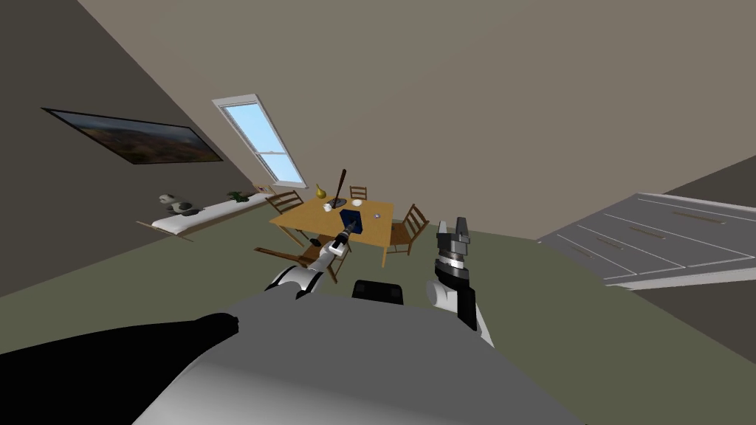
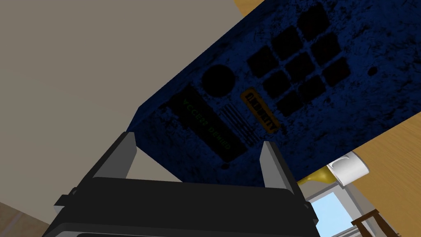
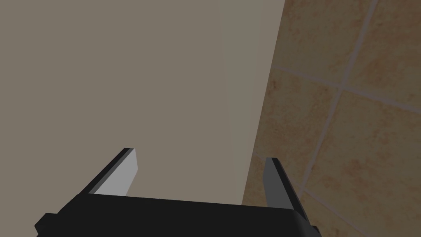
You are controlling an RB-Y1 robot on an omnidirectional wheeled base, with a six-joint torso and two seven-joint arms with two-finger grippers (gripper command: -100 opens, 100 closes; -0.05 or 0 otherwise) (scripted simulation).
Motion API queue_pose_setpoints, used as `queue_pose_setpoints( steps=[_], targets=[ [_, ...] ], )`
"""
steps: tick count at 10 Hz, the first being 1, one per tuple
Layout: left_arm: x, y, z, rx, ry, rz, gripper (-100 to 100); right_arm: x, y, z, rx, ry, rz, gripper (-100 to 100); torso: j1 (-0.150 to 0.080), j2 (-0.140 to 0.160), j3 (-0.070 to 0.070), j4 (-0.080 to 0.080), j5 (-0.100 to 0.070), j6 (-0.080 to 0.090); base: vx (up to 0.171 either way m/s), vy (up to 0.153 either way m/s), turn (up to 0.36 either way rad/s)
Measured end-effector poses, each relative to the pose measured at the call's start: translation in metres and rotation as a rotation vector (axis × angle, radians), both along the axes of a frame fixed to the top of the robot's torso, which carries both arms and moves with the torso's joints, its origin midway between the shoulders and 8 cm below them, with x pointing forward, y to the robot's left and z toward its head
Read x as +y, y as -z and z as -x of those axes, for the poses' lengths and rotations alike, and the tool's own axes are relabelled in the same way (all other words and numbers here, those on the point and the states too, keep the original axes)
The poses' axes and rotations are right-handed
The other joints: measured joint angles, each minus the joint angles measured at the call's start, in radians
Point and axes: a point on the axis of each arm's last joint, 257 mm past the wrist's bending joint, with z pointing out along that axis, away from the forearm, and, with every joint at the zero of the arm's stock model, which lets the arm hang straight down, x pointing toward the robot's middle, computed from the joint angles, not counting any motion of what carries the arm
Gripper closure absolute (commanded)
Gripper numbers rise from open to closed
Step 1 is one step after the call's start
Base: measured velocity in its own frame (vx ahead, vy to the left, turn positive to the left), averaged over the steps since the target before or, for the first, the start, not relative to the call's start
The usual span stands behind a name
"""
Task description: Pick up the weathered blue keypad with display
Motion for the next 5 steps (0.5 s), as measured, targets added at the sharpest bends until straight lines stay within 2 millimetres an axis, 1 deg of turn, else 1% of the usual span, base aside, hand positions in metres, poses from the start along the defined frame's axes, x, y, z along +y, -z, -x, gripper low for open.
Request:
queue_pose_setpoints(
  steps=[1,3,4,5],
  targets=[
    [-0.001,-0.003,-0.001,-0.004,0.001,0.000,-100,0.000,0.000,0.000,0.000,0.000,0.000,0,0.000,-0.001,0.000,0.000,0.000,0.000,-0.020,-0.009,0.072],
    [-0.011,-0.023,-0.020,-0.025,0.012,0.019,-100,0.000,0.000,0.000,0.000,0.000,0.000,0,0.000,0.001,0.000,0.000,0.000,0.000,-0.033,-0.013,0.028],
    [-0.015,-0.029,-0.023,-0.031,0.015,0.024,-100,0.000,0.000,0.000,0.000,0.000,0.000,0,0.000,0.001,0.000,0.000,0.000,0.000,-0.015,-0.012,0.034],
    [-0.020,-0.038,-0.030,-0.040,0.020,0.032,-100,0.000,0.000,0.000,0.000,0.000,0.000,0,0.000,0.000,0.000,0.000,0.000,0.000,-0.010,-0.017,0.050]
  ],
)
